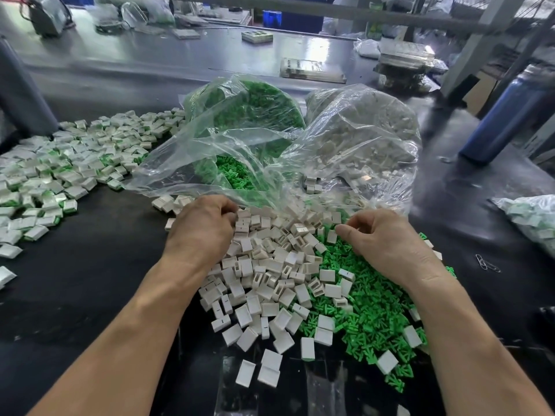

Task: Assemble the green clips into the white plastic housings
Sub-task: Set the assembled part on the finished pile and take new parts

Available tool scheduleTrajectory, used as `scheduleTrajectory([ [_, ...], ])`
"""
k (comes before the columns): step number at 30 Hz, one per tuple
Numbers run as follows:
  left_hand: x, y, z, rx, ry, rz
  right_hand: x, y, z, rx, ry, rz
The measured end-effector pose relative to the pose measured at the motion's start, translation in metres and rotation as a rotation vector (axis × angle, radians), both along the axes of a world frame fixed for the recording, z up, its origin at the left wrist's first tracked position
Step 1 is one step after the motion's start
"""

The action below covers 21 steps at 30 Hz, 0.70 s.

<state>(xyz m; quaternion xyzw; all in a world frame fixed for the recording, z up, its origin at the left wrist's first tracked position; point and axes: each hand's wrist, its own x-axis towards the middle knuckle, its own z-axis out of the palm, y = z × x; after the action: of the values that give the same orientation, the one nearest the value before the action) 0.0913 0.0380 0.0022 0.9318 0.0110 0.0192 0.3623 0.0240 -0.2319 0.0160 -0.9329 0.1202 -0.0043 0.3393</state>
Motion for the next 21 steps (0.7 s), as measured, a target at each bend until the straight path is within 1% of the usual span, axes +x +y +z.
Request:
scheduleTrajectory([
  [9,0.0038,-0.0032,-0.0008,-0.05,0.013,-0.028,-0.0001,-0.0011,-0.0006,0.031,-0.007,0.031],
  [15,0.0068,-0.0014,-0.0046,-0.1,-0.023,0.003,-0.0022,-0.002,-0.0004,-0.019,-0.017,0.032],
  [21,0.0045,-0.0032,-0.0037,-0.063,-0.079,-0.006,-0.0049,-0.0032,0.0052,-0.08,0.068,0.054],
])
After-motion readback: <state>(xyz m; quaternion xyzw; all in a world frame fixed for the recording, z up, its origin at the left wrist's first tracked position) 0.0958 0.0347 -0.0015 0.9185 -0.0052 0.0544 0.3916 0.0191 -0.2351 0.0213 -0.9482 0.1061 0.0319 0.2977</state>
